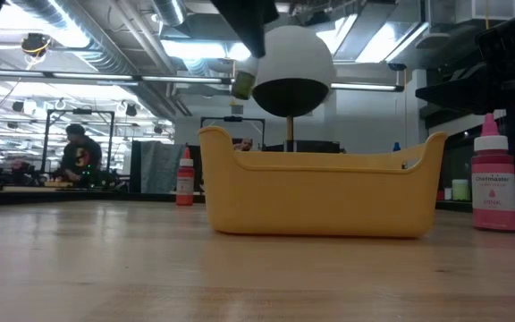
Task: Pick & Place food coloring
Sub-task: Put the small green food coloring bottle into the yellow bin
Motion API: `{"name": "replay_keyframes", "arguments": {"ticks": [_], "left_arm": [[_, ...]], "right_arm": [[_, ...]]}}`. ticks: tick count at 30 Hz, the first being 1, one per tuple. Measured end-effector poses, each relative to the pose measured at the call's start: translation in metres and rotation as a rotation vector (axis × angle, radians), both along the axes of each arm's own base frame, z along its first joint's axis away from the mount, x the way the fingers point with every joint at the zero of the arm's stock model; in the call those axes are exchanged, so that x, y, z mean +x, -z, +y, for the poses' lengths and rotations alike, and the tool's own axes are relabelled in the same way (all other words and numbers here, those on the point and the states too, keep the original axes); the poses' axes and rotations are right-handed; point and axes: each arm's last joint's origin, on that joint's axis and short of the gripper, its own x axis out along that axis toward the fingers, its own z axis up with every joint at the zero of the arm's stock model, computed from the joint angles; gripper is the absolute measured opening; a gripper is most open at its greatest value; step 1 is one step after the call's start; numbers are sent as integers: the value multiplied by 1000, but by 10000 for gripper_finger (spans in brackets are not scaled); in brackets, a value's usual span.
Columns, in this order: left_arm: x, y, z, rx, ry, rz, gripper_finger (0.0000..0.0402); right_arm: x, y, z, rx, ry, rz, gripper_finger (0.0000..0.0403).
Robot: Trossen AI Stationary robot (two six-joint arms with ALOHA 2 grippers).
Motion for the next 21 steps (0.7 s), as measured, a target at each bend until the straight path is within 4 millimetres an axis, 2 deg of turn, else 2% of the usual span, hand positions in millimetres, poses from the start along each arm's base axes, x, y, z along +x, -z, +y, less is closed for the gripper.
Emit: {"name": "replay_keyframes", "arguments": {"ticks": [5,8,11,16,21], "left_arm": [[-24,1,2,-19,-21,-128,3],[-35,13,1,-50,-19,-216,3],[-42,26,3,-61,-34,-222,3],[-43,40,4,-54,-42,-229,3],[-40,45,5,-68,-31,-257,3]], "right_arm": [[0,0,0,0,0,1,16],[0,0,0,0,0,1,16],[0,0,0,0,0,1,16],[0,0,0,0,0,1,16],[0,0,0,0,0,1,16]]}}
